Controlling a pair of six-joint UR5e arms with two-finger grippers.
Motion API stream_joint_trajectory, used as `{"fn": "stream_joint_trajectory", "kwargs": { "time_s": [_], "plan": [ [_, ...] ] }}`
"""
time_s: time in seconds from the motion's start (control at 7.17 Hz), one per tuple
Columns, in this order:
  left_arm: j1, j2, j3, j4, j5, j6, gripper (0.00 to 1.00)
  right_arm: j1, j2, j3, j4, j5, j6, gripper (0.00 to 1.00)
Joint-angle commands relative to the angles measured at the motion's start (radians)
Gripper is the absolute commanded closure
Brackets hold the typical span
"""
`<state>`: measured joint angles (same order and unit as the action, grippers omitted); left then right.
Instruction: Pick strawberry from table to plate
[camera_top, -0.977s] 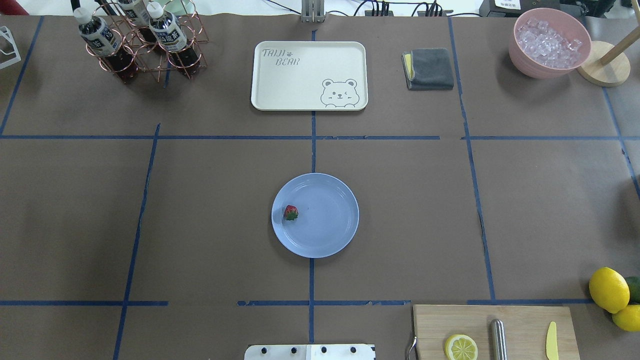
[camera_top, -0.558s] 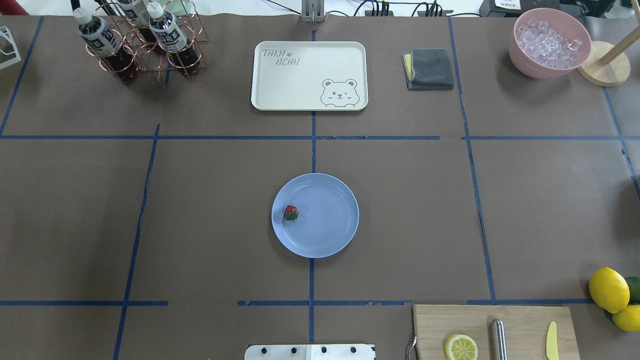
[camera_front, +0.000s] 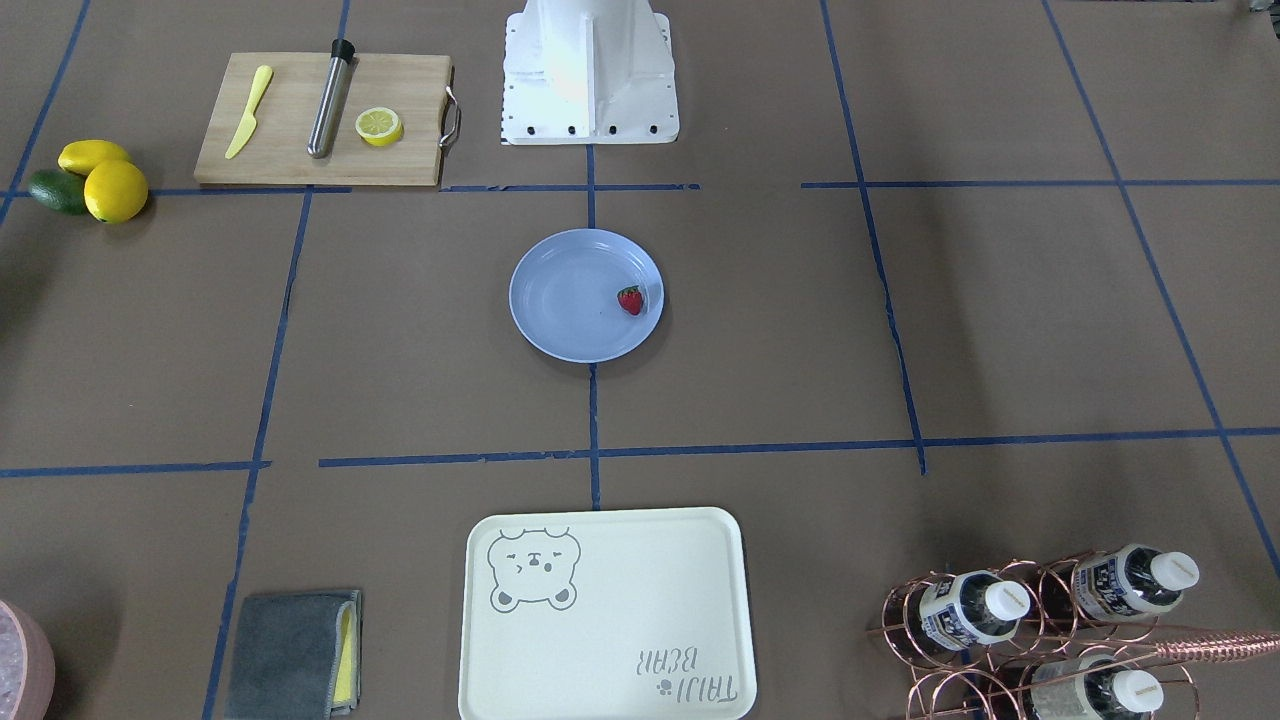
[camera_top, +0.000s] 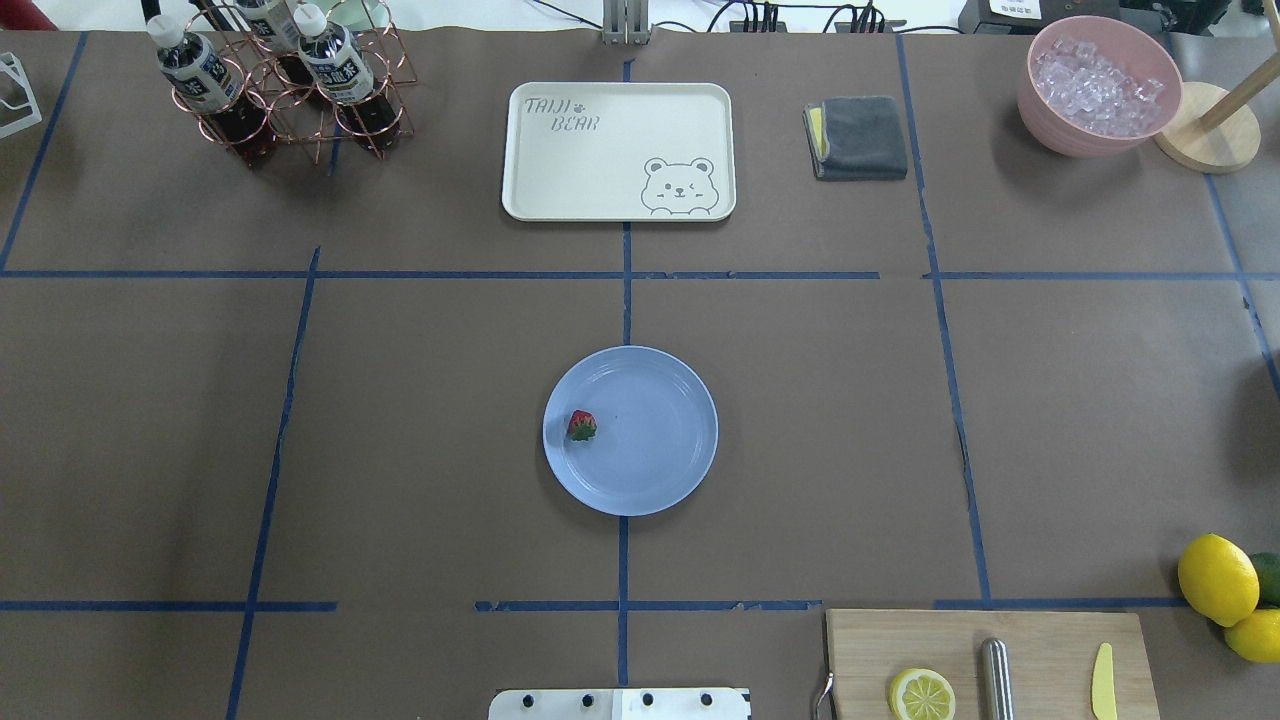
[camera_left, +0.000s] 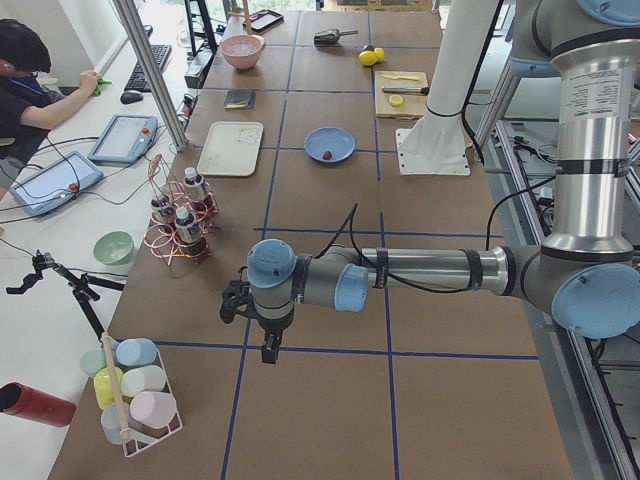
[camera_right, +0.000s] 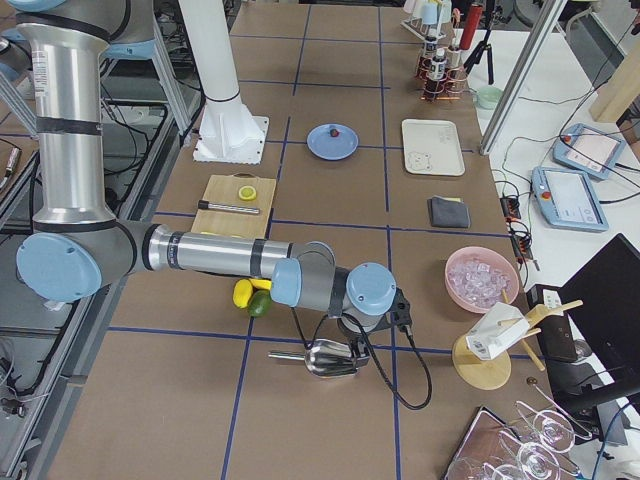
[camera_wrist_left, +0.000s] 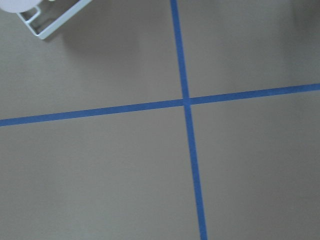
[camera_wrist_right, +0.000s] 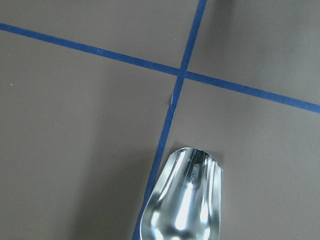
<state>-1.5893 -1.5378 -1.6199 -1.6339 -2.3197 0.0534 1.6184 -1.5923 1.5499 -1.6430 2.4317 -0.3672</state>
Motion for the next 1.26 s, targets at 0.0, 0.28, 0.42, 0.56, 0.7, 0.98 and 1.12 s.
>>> {"fn": "stream_joint_trajectory", "kwargs": {
  "time_s": [0.0,0.28,0.42,0.56,0.7,0.98,1.12],
  "plan": [
    [-0.027,-0.021,-0.014,0.062,-0.003,0.025,0.0,0.0,0.0,0.015,0.0,0.003,0.068,0.0],
    [-0.027,-0.021,-0.04,0.065,-0.003,-0.016,0.0,0.0,-0.001,0.029,0.0,0.003,0.105,0.0],
    [-0.027,-0.013,-0.063,0.065,-0.003,-0.042,0.0,0.0,-0.006,0.05,0.0,0.001,0.129,0.0],
    [-0.027,-0.013,-0.064,0.065,-0.003,-0.043,0.0,0.0,-0.009,0.059,0.002,0.001,0.129,0.0],
    [-0.027,-0.015,-0.064,0.063,-0.003,-0.043,0.0,0.0,-0.011,0.064,0.002,-0.002,0.126,0.0],
    [-0.027,-0.015,-0.064,0.063,-0.004,-0.043,0.0,0.0,-0.011,0.067,0.002,-0.002,0.125,0.0],
    [-0.027,-0.015,-0.063,0.063,-0.006,-0.043,0.0,0.0,-0.008,0.067,0.002,-0.002,0.126,0.0]
  ]
}}
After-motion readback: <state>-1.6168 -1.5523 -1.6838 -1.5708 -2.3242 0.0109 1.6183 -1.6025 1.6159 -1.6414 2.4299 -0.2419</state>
